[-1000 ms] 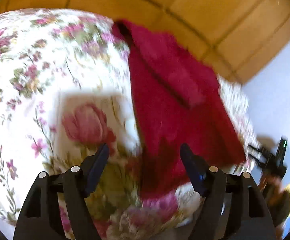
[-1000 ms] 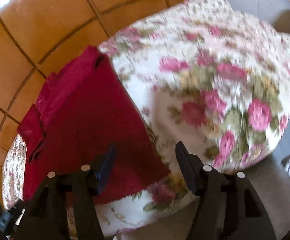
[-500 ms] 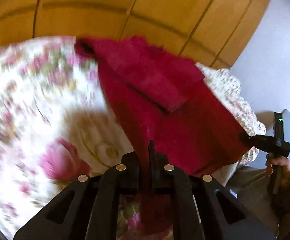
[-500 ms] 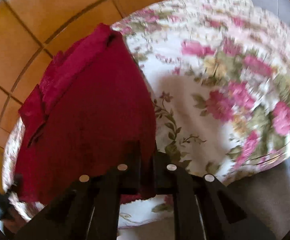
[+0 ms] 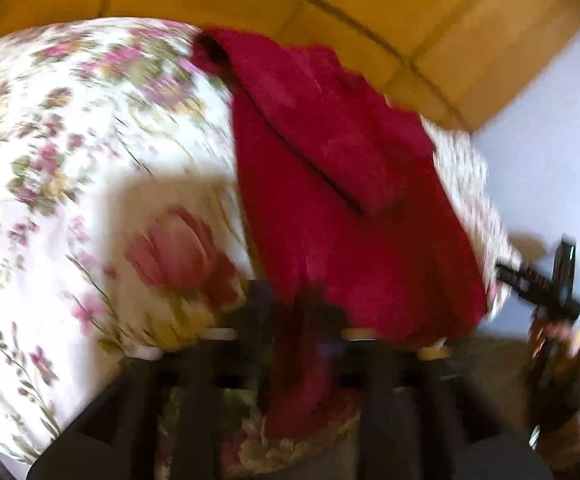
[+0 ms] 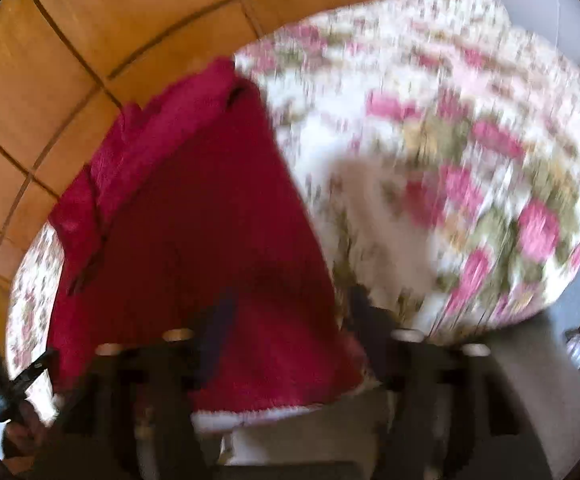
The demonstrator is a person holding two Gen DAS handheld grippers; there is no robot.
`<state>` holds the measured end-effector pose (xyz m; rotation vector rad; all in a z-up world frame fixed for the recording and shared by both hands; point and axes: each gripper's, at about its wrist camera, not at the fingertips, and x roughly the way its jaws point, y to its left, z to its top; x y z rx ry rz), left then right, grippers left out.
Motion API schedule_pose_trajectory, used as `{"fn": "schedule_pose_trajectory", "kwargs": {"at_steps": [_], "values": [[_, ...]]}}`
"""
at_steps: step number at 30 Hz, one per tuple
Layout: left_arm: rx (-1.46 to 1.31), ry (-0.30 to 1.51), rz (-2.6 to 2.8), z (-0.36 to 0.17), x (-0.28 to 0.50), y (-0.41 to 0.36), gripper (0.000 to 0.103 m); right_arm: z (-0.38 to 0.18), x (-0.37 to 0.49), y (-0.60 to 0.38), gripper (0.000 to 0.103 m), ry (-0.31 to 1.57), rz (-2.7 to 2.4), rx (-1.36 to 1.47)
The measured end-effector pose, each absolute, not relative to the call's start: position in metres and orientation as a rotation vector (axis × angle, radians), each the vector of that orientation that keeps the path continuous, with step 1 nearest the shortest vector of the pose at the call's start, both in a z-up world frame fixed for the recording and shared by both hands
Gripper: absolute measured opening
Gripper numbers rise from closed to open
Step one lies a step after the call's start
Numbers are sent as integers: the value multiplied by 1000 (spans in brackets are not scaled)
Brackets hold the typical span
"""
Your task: Fold small clothes
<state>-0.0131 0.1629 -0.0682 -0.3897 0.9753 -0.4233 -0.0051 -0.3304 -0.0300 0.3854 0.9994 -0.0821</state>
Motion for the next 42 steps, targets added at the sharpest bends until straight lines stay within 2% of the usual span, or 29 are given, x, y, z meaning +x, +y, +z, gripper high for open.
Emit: {"fn": "schedule_pose_trajectory", "kwargs": {"at_steps": [1, 2, 8, 11, 17, 21, 22, 23, 26, 27, 29, 30, 33, 37, 40, 42], "values": [[-431, 917, -371, -62, -8, 172, 75, -27, 4, -330, 63, 995, -81, 377], [-467, 863, -336, -56, -2, 178, 77, -23, 22, -331, 63, 991, -70, 380], [-546, 794, -173, -40, 63, 176, 81, -26, 99, -347, 63, 880, -31, 365], [-569, 774, -138, -44, 104, 162, 86, -43, 132, -364, 63, 858, 8, 510], [-452, 700, -66, -62, 167, 122, 86, -69, 192, -386, 63, 815, 89, 750], [-404, 838, -68, -101, 189, 110, 86, -84, 233, -389, 63, 802, 171, 838], [-416, 818, -75, -97, 187, 112, 87, -88, 243, -388, 63, 810, 184, 841], [-427, 798, -80, -94, 185, 114, 92, -91, 251, -386, 62, 817, 195, 838], [-439, 806, -82, -99, 186, 118, 93, -103, 278, -378, 59, 841, 260, 850], [-430, 809, -83, -99, 187, 117, 94, -107, 283, -375, 56, 851, 277, 853], [-403, 815, -77, -99, 190, 112, 96, -111, 292, -362, 34, 874, 287, 783], [-390, 819, -75, -100, 193, 110, 97, -109, 293, -353, 17, 883, 281, 714], [-386, 820, -76, -101, 197, 108, 98, -86, 285, -350, 13, 825, 208, 616], [-381, 822, -73, -102, 193, 108, 98, -49, 272, -353, 12, 746, 90, 497], [-368, 830, -69, -103, 193, 107, 99, -74, 277, -350, 13, 840, -20, 420], [-368, 831, -69, -103, 195, 107, 99, -110, 278, -364, 15, 900, -56, 505]]}}
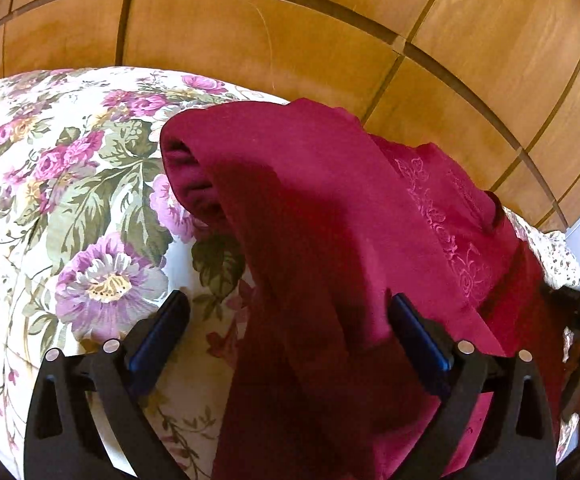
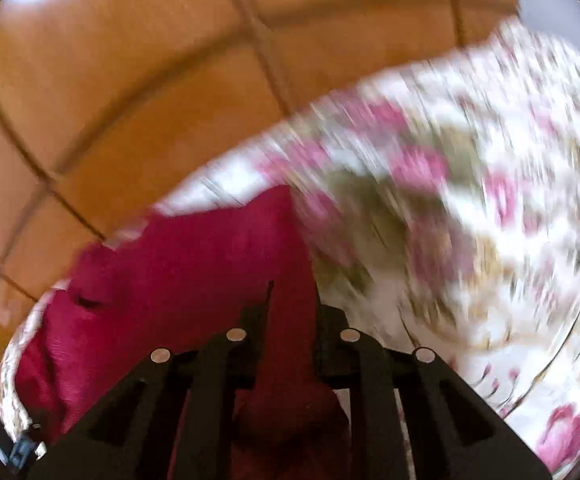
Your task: Fold small clothes
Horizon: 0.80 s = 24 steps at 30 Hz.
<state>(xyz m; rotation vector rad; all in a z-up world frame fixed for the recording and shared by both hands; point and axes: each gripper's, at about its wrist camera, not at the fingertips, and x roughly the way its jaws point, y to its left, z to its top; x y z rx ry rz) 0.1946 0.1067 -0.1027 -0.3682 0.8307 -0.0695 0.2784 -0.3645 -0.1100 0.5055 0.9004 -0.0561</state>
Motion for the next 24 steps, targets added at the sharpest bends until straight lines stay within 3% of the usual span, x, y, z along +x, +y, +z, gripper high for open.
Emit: {"fn": "schedule_pose_trajectory", "kwargs": {"at_steps": [2, 4, 8, 10, 12, 17, 24], "values": [[-373, 830, -71, -103, 195, 107, 99, -119, 273, -377, 17, 852, -30, 607], [-371, 831, -70, -103, 196, 107, 99, -115, 271, -374, 26, 844, -62, 563], [-371, 834, -70, -103, 196, 108, 99, -112, 263, -376, 35, 834, -119, 530], [-370, 835, -65, -102, 196, 108, 99, -109, 254, -385, 56, 820, -196, 532], [-361, 847, -35, -98, 195, 110, 99, -101, 245, -388, 66, 796, -242, 532], [-383, 744, -28, -74, 161, 117, 99, -65, 224, -376, 71, 731, -259, 458], [-148, 644, -292, -40, 107, 65, 99, -60, 214, -323, 73, 779, -22, 455]]}}
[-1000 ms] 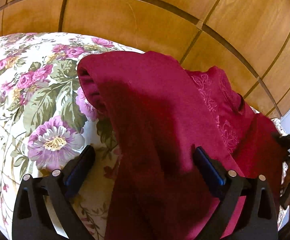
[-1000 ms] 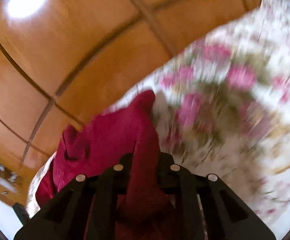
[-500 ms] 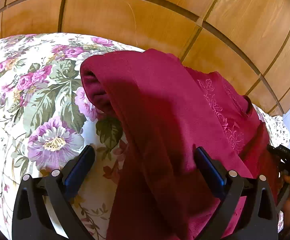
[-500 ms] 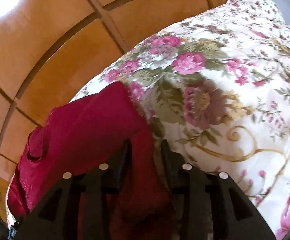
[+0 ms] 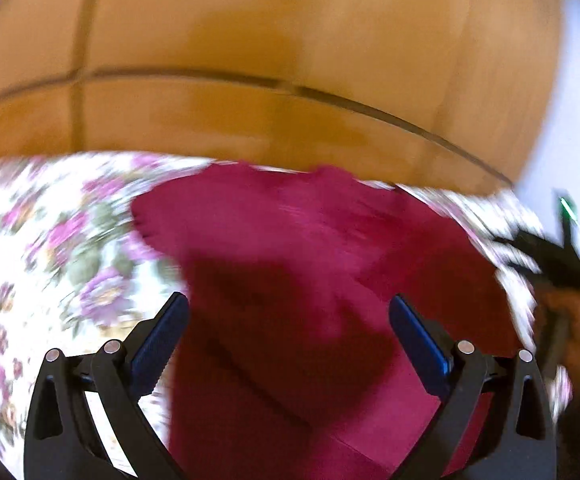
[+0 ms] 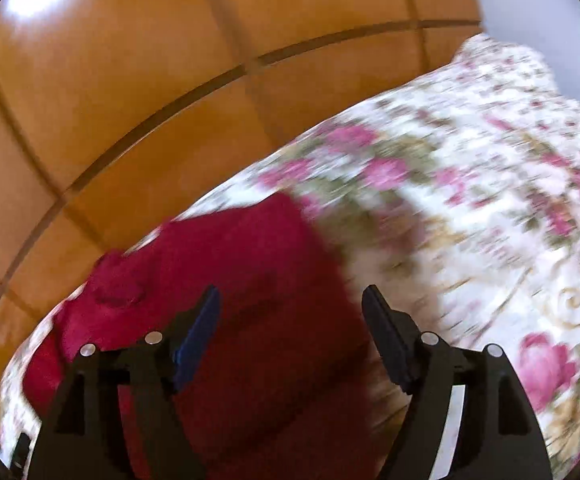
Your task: Fold small clothes
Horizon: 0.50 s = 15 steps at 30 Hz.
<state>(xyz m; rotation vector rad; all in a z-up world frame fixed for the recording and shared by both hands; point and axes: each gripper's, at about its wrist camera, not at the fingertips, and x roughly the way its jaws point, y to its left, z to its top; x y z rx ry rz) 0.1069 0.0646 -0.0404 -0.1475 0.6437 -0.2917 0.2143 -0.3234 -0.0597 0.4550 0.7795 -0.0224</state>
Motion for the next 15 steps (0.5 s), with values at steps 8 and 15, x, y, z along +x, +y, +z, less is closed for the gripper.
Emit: {"fn": "schedule_pose_trajectory", "kwargs": {"at_steps": [8, 15], "values": [[250, 782, -485, -83, 96, -20, 70, -75, 196, -283, 81, 889, 120, 426], [-46, 781, -499, -63, 104, 27, 19, -79, 180, -273, 83, 894, 183, 404]]}}
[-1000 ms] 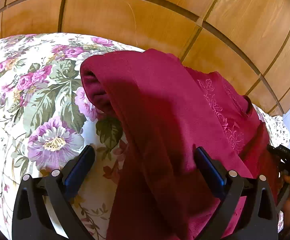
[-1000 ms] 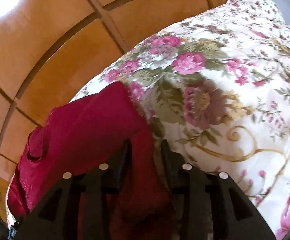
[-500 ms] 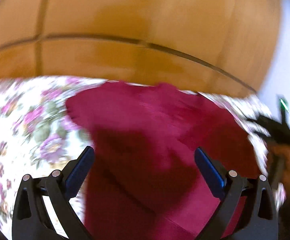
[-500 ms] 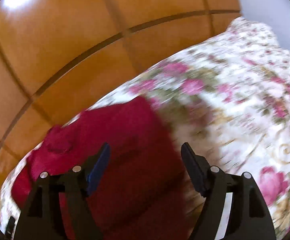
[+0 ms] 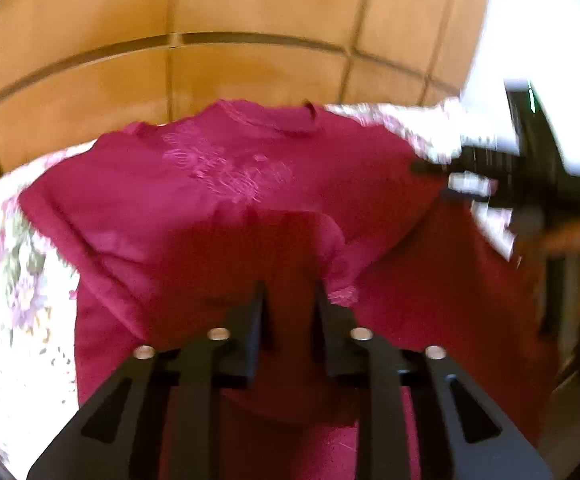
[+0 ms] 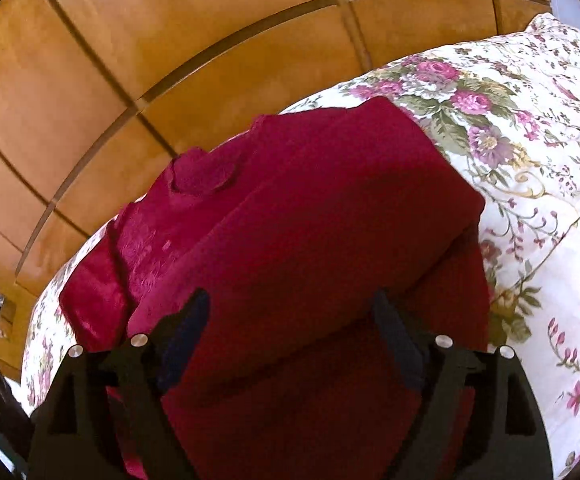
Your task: Fold small clothes
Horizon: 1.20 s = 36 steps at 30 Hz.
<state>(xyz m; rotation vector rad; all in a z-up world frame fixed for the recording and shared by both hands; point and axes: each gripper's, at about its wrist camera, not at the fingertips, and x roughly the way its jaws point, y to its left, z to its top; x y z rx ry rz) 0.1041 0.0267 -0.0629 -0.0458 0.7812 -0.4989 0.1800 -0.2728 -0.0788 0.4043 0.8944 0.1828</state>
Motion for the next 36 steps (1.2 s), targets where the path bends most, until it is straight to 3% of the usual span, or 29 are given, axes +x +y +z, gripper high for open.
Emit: {"fn": "schedule_pose_trajectory", "kwargs": {"at_steps": [4, 11, 16, 21, 25, 27, 30, 32, 36], "values": [[-295, 782, -468, -42, 120, 57, 11, -83, 175, -267, 84, 911, 212, 417], [-615, 749, -441, -13, 134, 109, 11, -81, 175, -251, 85, 925, 277, 395], [-667, 742, -460, 4, 136, 105, 11, -72, 173, -244, 85, 887, 390, 469], [-554, 712, -557, 23, 131, 54, 11, -66, 175, -241, 90, 840, 677, 728], [-487, 735, -582, 11, 136, 17, 12, -65, 175, -232, 92, 849, 780, 761], [-469, 761, -591, 0, 140, 5, 23, -77, 181, -230, 93, 919, 809, 810], [-462, 810, -534, -23, 141, 2, 64, -95, 186, -235, 95, 959, 769, 898], [-504, 808, -498, -32, 135, 17, 83, -104, 189, -237, 94, 993, 736, 918], [-487, 750, -354, -38, 123, 57, 84, -105, 194, -231, 90, 1023, 700, 840]]}}
